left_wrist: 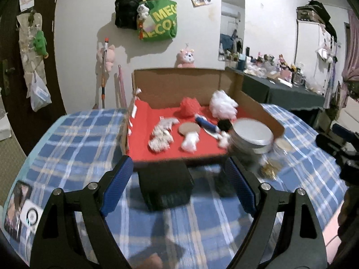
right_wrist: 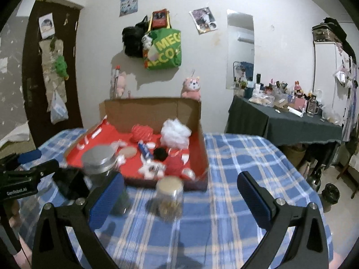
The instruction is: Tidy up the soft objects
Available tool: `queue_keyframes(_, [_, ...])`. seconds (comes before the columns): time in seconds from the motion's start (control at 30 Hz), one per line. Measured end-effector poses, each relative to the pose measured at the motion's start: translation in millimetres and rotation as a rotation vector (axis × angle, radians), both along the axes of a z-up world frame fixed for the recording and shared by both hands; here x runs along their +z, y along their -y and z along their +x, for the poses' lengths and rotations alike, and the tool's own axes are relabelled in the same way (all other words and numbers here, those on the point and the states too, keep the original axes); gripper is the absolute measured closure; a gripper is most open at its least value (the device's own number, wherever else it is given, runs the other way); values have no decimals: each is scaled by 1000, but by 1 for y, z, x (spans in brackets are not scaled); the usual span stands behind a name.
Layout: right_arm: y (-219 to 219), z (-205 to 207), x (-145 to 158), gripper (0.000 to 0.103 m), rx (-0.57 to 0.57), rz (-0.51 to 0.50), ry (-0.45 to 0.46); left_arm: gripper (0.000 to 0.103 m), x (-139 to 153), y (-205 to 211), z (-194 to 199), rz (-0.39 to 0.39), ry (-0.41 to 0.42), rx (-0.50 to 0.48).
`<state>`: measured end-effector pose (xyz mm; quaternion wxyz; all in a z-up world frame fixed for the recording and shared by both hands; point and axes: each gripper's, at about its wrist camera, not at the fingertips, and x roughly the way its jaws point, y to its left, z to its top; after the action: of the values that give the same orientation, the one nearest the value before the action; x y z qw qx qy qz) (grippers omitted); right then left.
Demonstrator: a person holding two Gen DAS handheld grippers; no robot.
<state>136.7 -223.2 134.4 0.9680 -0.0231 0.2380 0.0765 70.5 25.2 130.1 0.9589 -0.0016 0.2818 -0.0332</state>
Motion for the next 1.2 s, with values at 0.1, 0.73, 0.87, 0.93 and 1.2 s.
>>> queue_keyframes(0.1, [-9,-14,-15,0,21,-10,-53,13,-9,6,-12,-17,-41,-17])
queue_keyframes(0.73, [-22,19,-115,0,-34,-41,-400,12,-95,15,16,-17,-317,40])
queue_keyframes(0.87, [-19,24,-118,0,-44,-44,-413,4,-99,23,21,26,-331,64])
queue_keyframes(0.93, [-20,24,-119,0,-47,-46,-412,0,-100,26,22,43,-329,69])
queue_keyframes(1.2, [-20,23,-120,0,-53,-44,-394,0,-100,25,26,32,-335,74])
